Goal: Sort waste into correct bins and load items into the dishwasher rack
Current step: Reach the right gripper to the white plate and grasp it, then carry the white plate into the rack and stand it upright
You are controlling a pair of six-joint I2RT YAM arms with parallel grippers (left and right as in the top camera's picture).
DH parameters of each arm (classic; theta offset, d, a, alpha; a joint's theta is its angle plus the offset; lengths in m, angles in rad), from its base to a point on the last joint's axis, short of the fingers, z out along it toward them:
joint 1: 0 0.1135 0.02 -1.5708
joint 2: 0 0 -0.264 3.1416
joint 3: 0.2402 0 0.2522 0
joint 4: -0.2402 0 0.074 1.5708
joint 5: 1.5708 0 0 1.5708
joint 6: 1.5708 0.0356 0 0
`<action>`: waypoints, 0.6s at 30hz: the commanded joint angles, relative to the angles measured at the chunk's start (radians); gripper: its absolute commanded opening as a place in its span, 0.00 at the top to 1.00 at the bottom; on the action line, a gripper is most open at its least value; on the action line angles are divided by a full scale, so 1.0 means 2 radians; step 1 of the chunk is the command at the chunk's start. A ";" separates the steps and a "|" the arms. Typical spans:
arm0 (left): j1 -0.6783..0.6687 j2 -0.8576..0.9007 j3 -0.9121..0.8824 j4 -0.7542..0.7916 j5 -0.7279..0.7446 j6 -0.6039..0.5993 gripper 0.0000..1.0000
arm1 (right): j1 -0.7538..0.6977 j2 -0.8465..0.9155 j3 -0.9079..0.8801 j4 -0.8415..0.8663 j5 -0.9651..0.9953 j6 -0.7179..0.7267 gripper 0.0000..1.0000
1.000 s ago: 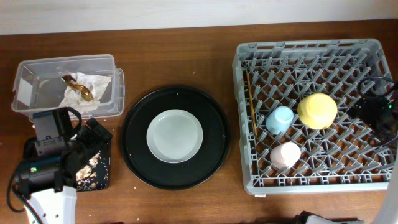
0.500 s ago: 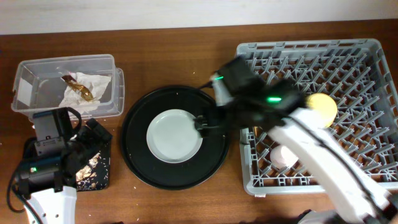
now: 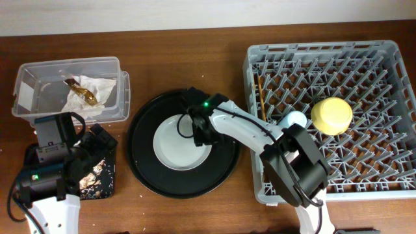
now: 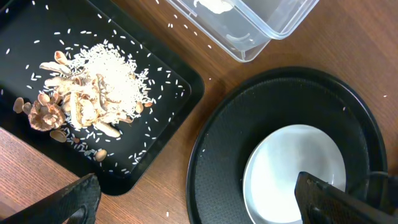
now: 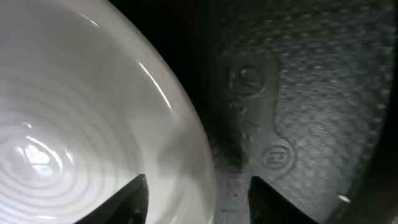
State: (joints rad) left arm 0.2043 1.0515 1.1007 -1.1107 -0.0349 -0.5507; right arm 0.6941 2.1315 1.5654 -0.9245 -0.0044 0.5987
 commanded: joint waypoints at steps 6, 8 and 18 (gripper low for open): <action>0.002 -0.003 0.002 0.001 -0.007 -0.001 0.01 | 0.000 0.002 -0.040 0.035 -0.011 0.027 0.67; 0.002 -0.003 0.002 0.001 -0.007 -0.001 0.01 | 0.000 0.002 -0.047 0.038 -0.019 0.029 0.88; 0.002 -0.003 0.002 0.001 -0.007 -0.001 0.01 | -0.087 -0.164 0.032 -0.060 0.001 -0.011 0.96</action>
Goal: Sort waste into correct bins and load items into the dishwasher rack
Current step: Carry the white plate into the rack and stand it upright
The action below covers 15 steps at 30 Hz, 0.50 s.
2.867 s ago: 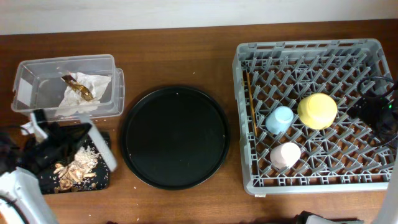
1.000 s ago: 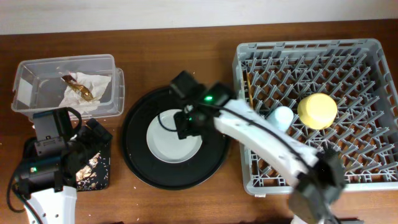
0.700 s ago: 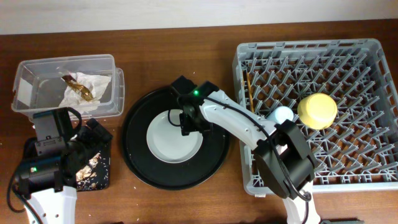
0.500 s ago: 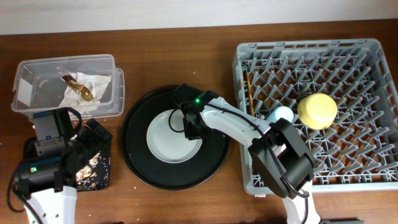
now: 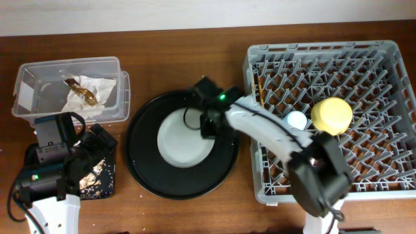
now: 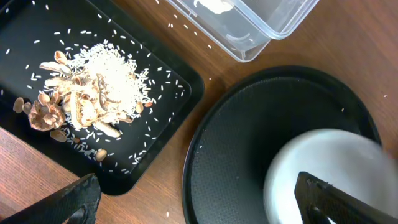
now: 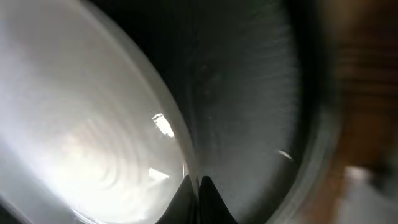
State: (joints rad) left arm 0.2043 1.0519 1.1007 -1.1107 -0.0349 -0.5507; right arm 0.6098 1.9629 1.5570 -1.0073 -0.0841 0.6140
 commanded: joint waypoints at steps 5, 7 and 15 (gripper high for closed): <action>0.002 -0.003 0.002 0.001 -0.007 -0.001 0.01 | -0.156 -0.162 0.039 -0.076 0.236 -0.019 0.96; 0.002 -0.003 0.002 0.001 -0.007 -0.001 0.01 | -0.165 -0.161 0.038 -0.086 0.326 -0.014 0.96; 0.002 -0.003 0.002 0.001 -0.007 -0.001 0.01 | -0.164 -0.112 0.038 -0.077 0.440 0.028 0.96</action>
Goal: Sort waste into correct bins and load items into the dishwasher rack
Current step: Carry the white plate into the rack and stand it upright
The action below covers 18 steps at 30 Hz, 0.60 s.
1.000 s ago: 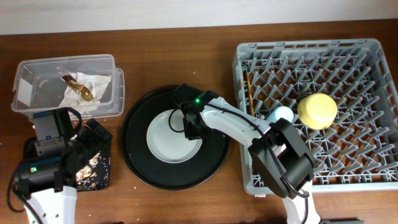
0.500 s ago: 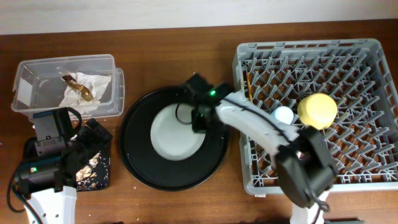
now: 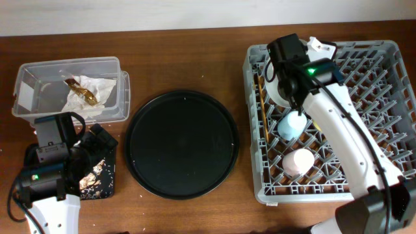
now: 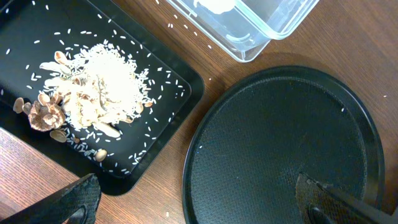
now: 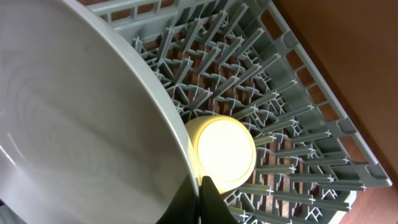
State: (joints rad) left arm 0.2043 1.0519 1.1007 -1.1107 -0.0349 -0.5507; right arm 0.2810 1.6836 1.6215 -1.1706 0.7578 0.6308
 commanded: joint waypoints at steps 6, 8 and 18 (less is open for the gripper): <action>0.002 -0.003 0.002 0.001 -0.007 -0.001 0.01 | 0.037 0.048 0.006 0.031 0.020 0.031 0.96; 0.002 -0.003 0.002 0.001 -0.007 -0.001 0.01 | 0.048 0.048 0.006 0.035 0.019 0.031 0.96; 0.002 -0.003 0.002 0.001 -0.007 -0.001 0.01 | 0.076 -0.121 0.060 -0.027 -0.283 -0.019 0.22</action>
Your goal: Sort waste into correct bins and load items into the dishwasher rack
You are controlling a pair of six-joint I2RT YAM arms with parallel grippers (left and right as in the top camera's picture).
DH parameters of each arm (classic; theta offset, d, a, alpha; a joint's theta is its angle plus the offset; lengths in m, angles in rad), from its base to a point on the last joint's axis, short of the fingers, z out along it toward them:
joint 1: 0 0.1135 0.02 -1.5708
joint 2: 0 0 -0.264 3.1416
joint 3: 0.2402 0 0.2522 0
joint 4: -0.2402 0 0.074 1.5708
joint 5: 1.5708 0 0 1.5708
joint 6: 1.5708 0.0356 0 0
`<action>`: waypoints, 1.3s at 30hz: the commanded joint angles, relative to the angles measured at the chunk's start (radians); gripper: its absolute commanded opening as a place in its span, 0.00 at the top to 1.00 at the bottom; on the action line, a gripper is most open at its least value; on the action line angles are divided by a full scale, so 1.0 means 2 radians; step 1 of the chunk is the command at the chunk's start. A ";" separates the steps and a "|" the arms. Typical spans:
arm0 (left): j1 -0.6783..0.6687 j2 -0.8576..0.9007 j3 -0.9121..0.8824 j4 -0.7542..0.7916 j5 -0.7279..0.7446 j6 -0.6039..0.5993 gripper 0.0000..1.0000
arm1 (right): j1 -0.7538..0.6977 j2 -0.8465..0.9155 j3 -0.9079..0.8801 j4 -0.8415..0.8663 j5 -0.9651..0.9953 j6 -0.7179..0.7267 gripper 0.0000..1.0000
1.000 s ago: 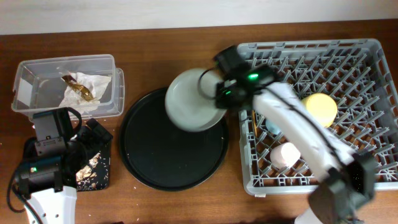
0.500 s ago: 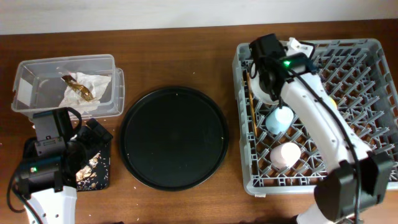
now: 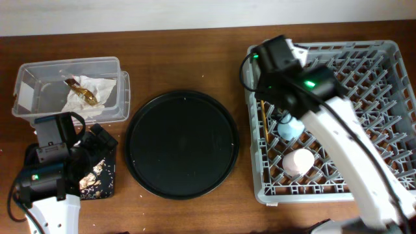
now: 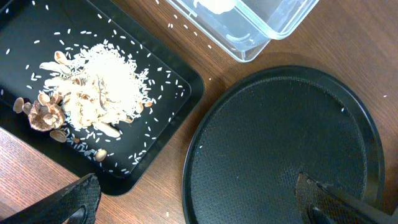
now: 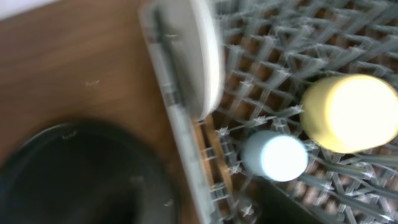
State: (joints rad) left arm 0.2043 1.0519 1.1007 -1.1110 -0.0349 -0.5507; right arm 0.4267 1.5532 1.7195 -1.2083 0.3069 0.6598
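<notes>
The white plate (image 5: 202, 56) stands on edge among the tines at the left rim of the grey dishwasher rack (image 3: 383, 78). My right gripper (image 3: 278, 53) hangs above that corner, open and apart from the plate; the arm hides the plate in the overhead view. A yellow cup (image 5: 348, 112) and a light blue cup (image 5: 277, 155) sit in the rack, with a pink cup (image 3: 297, 160) nearer the front. My left gripper (image 4: 202, 208) is open and empty, low between the rice tray (image 4: 180, 87) and the round black tray (image 3: 182, 143), which is bare.
A clear bin (image 3: 39, 71) at the far left holds a crumpled wrapper (image 3: 83, 91). The black rectangular tray holds rice and nut scraps (image 4: 93, 93). A wooden stick (image 3: 262, 114) lies along the rack's left side.
The plate, then held in my right gripper over the rack, now stands in the rack's left edge. The gripper has let go and drawn back. My left arm has not moved.
My right gripper was open around the plate's rim on the round tray. Then it was shut on the rim with the plate shifted right. Then it held the plate over the rack, the tray bare. Now the plate stands in the rack, released.
</notes>
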 commanded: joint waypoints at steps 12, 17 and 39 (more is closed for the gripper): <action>0.002 -0.003 0.002 0.001 -0.007 -0.001 0.01 | 0.002 -0.443 -0.325 0.016 -0.066 -0.002 0.01; 0.002 -0.003 0.002 0.001 -0.007 -0.001 0.01 | 0.002 -0.389 -0.358 0.139 -0.043 -0.002 0.01; 0.002 -0.003 0.002 0.001 -0.007 -0.001 0.01 | -0.133 -0.747 -0.806 0.536 -0.160 -0.111 0.01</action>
State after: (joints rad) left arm 0.2043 1.0489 1.1015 -1.1095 -0.0353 -0.5507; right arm 0.1734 0.1028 0.1734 -0.1833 0.0452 0.4686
